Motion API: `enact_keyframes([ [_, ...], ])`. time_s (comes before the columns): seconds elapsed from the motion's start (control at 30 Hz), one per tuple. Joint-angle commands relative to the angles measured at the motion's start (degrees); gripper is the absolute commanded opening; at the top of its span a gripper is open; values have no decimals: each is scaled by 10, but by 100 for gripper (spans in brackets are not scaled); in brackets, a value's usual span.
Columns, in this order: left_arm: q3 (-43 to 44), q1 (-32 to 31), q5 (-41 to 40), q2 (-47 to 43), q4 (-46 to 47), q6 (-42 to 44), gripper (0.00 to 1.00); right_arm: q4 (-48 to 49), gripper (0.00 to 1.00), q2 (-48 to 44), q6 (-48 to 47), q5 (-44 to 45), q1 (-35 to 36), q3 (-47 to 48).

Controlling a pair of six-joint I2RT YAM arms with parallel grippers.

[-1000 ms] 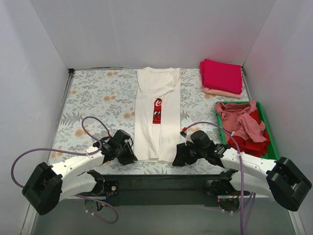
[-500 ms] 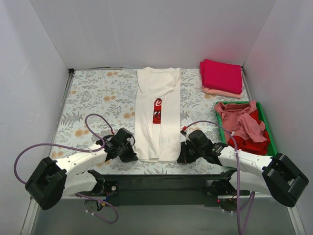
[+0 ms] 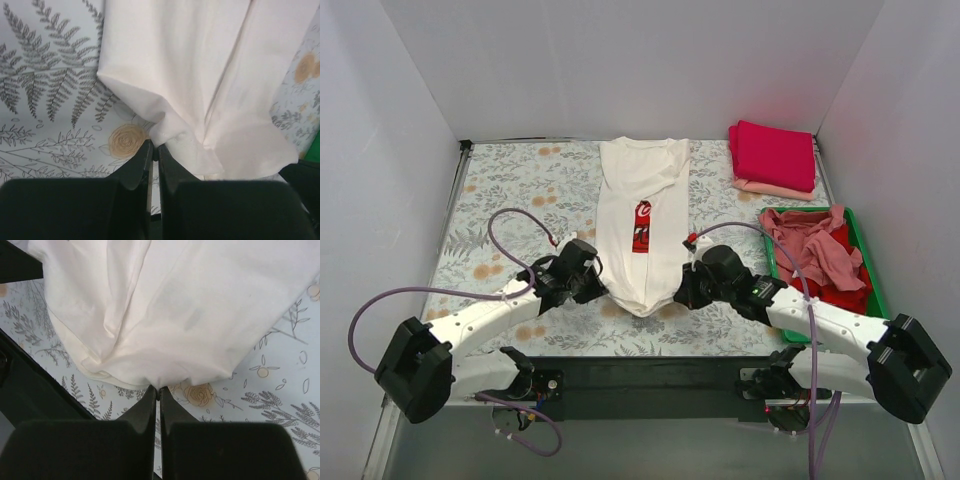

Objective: Fold and stack the t-shirts
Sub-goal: Fold the tshirt

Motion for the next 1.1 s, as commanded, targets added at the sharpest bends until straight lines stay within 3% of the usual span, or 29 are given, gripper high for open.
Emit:
enact_keyframes([
  [0.0,58,0,-72,21,18,7,0,8,1,-3,-29,67,0,58],
  [0.2,155,11,-146,104,2,15,0,2,1,51,-47,115,-14,137],
  [0.43,241,51,-139,188,30,28,0,3,1,143,-76,110,-58,238],
  [0.67,327,111,-87,270,62,66,0,3,1,220,-86,98,-103,316],
  [1.07,433,152,-23,371,87,149,0,3,1,311,-103,55,-167,400],
])
